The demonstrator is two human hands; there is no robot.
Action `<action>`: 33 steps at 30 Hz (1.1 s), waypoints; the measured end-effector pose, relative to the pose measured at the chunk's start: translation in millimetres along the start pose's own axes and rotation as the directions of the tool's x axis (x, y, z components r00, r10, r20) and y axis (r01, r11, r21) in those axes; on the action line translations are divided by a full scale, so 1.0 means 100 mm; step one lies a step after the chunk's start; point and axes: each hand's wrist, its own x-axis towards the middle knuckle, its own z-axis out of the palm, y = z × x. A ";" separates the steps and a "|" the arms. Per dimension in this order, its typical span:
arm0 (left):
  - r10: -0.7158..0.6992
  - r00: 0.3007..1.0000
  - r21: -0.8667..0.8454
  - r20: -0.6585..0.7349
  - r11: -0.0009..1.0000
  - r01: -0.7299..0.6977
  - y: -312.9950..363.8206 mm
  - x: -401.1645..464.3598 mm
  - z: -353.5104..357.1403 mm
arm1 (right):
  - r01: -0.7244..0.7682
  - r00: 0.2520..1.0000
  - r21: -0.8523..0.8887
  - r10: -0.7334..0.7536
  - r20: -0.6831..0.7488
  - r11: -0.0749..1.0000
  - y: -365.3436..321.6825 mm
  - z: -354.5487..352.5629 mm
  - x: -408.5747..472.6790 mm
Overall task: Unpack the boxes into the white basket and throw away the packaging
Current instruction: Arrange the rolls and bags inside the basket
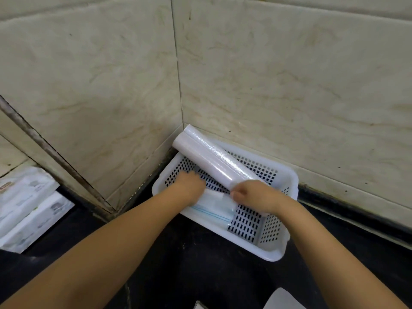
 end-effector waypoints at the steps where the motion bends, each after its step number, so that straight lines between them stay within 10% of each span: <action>1: -0.004 1.000 -0.095 -0.022 0.996 0.002 -0.06 -0.02 -0.03 | 0.011 0.990 0.031 -0.007 -0.139 0.999 0.04 -0.03 0.00; 7: -0.010 0.999 -0.400 0.037 0.916 0.023 -0.37 -0.21 -0.34 | -0.115 0.930 -0.278 0.005 -0.367 0.954 0.07 0.31 0.20; 12: -0.175 0.957 -0.515 -0.231 0.857 0.032 -0.36 -0.15 -0.37 | -0.143 0.921 -0.156 0.074 -0.381 0.977 0.07 0.23 0.31; 20: -0.168 0.967 -0.551 -0.192 0.834 0.036 -0.26 0.01 -0.08 | -0.112 0.893 -0.225 -0.002 -0.451 0.968 -0.06 0.22 0.47; 28: 0.147 0.729 -0.176 -0.668 0.921 -0.348 -0.19 0.20 -0.06 | -0.012 0.795 -0.112 -0.059 -0.604 0.994 0.05 -0.16 0.21; 33: 0.056 0.830 -0.117 -0.554 0.983 -0.145 0.05 0.31 -0.31 | -0.004 0.775 -0.060 -0.034 -0.631 0.998 0.14 -0.46 0.19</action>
